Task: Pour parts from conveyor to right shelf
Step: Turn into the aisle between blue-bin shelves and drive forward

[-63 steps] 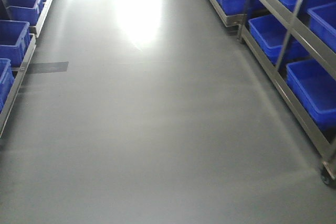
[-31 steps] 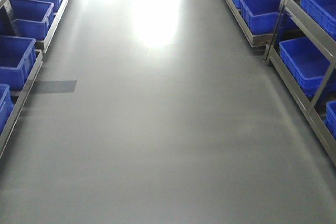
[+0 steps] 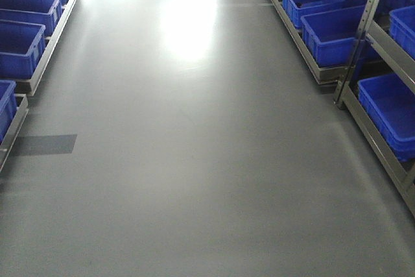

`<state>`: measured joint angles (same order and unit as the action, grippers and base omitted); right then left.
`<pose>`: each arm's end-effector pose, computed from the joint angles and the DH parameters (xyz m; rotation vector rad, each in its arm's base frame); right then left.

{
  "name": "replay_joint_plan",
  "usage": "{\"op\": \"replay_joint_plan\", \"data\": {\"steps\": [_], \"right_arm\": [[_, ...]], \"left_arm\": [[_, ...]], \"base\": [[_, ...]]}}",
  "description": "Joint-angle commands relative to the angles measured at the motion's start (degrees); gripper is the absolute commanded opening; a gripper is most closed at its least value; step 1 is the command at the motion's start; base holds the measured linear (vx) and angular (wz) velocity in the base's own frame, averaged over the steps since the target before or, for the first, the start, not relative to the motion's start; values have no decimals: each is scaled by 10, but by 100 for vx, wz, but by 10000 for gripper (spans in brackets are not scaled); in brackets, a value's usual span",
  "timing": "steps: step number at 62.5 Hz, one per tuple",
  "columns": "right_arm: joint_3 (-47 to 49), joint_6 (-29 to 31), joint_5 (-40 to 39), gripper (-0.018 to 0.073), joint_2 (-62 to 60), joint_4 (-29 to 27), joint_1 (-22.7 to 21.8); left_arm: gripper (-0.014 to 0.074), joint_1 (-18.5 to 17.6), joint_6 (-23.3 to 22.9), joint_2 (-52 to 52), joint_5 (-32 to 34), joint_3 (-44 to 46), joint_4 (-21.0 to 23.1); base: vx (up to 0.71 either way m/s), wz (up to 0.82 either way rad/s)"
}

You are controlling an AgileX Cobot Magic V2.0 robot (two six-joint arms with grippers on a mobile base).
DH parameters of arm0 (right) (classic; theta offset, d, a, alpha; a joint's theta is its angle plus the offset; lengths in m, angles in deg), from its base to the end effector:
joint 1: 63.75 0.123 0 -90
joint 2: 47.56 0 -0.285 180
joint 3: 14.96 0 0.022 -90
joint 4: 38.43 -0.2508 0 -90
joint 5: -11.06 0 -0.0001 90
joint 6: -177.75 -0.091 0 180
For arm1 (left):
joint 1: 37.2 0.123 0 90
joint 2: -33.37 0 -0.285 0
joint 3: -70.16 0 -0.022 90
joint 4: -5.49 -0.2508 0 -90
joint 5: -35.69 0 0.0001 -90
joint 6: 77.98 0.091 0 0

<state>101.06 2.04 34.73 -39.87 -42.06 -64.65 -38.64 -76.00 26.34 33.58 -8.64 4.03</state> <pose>0.0393 0.0017 0.2524 -0.0202 1.6631 -0.0035 0.0566 -0.0013 0.2012 0.0646 1.5335 0.0285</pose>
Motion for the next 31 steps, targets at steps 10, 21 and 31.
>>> {"op": "replay_joint_plan", "data": {"steps": [10, 21, 31], "right_arm": [[15, 3, -47, -5, 7, 0, 1], [15, 3, -47, -5, 7, 0, 1], [15, 3, -47, -5, 7, 0, 1]], "left_arm": [[-6, 0, -2, 8, 44, -18, 2], [-6, 0, -2, 8, 44, -18, 2], [-6, 0, -2, 8, 44, -18, 2]], "base": [[62, 1], [62, 6], [61, 11]]}}
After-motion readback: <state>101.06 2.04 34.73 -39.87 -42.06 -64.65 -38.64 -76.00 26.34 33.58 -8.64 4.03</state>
